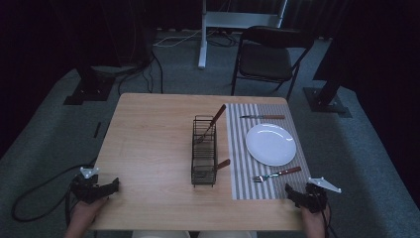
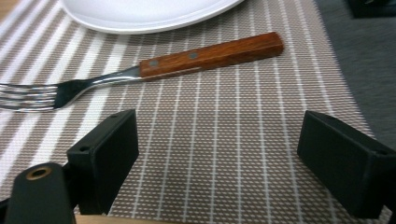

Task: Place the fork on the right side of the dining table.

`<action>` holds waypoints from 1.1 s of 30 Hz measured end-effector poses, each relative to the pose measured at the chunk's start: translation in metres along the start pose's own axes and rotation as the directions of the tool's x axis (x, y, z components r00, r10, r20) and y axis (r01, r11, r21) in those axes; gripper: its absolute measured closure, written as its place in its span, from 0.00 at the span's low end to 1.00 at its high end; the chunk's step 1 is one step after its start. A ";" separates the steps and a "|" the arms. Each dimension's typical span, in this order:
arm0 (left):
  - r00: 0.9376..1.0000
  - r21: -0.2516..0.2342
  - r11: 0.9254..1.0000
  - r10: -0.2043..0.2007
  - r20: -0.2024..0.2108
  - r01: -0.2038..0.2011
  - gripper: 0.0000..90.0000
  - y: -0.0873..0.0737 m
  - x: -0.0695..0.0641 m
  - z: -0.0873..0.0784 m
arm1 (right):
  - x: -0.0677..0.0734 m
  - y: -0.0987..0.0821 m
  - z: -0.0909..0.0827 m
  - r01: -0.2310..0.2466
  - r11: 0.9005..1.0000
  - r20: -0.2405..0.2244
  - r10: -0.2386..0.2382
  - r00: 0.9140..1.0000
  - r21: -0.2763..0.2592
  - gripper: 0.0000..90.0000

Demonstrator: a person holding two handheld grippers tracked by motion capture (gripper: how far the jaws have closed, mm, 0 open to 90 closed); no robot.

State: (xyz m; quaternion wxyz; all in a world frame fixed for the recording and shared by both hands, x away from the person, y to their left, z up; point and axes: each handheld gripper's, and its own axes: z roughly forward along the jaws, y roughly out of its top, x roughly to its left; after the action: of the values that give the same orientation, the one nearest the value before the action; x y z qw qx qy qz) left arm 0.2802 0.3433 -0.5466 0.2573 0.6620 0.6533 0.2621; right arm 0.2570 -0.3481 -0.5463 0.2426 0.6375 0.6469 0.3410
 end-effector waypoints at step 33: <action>1.000 0.000 1.000 0.000 0.000 0.000 0.00 0.000 0.000 0.000 | 0.019 -0.024 -0.006 0.055 0.998 0.106 -0.052 0.993 -0.030 0.14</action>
State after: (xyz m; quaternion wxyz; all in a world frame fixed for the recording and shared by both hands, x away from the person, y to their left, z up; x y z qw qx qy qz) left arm 0.2802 0.3432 -0.5466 0.2573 0.6620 0.6533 0.2622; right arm 0.2359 -0.3292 -0.5582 0.2959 0.6329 0.6444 0.3108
